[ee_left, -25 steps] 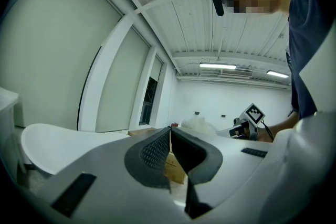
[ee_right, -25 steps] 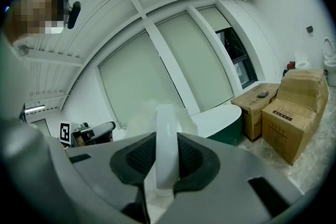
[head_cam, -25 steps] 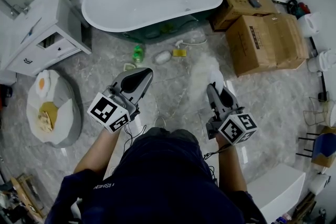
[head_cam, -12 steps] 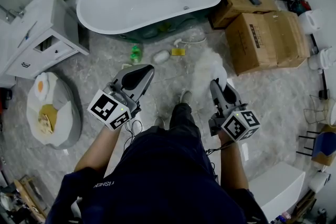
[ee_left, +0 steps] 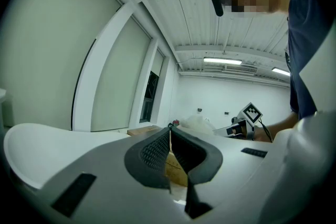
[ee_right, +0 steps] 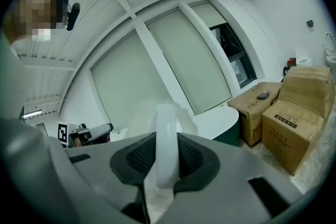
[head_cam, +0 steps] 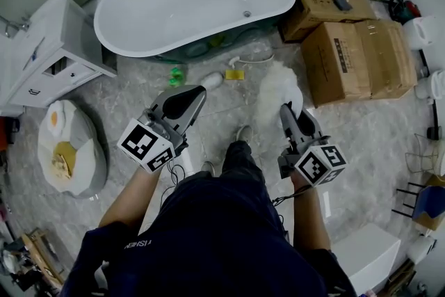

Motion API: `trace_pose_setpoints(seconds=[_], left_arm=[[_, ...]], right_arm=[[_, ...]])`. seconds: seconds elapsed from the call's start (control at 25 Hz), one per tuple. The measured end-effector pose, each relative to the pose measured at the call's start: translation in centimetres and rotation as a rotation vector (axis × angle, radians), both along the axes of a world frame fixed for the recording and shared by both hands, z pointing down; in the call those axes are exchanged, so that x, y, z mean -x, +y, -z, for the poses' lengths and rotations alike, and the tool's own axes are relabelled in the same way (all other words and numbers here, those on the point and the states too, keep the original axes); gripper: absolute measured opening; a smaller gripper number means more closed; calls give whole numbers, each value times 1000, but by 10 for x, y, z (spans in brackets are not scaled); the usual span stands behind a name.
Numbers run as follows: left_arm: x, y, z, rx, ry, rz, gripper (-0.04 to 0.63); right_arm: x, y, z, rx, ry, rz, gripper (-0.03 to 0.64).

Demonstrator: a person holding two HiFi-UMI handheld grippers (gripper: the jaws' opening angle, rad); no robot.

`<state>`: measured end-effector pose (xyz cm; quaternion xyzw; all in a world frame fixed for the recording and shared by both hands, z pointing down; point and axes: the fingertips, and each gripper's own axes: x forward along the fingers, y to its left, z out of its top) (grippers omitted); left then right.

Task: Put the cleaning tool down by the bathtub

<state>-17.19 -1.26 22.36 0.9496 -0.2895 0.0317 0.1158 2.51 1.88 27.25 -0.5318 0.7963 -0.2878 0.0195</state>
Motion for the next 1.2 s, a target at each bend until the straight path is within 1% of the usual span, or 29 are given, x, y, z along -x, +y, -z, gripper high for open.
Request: trace_pose_setpoints(seconds=[0.52, 0.72, 0.96, 1.2], left_arm=[[-87, -104, -22, 53, -49, 49, 34], [-116, -143, -36, 75, -80, 55, 34], [-145, -175, -49, 82, -115, 41, 34], [-170, -198, -71, 108, -135, 4, 34]], right_arm=[[-84, -109, -33, 65, -14, 76, 94], [-116, -151, -45, 77, -17, 83, 94], [-146, -187, -64, 95, -18, 79, 94], [-166, -217, -89, 118, 0, 60, 94]])
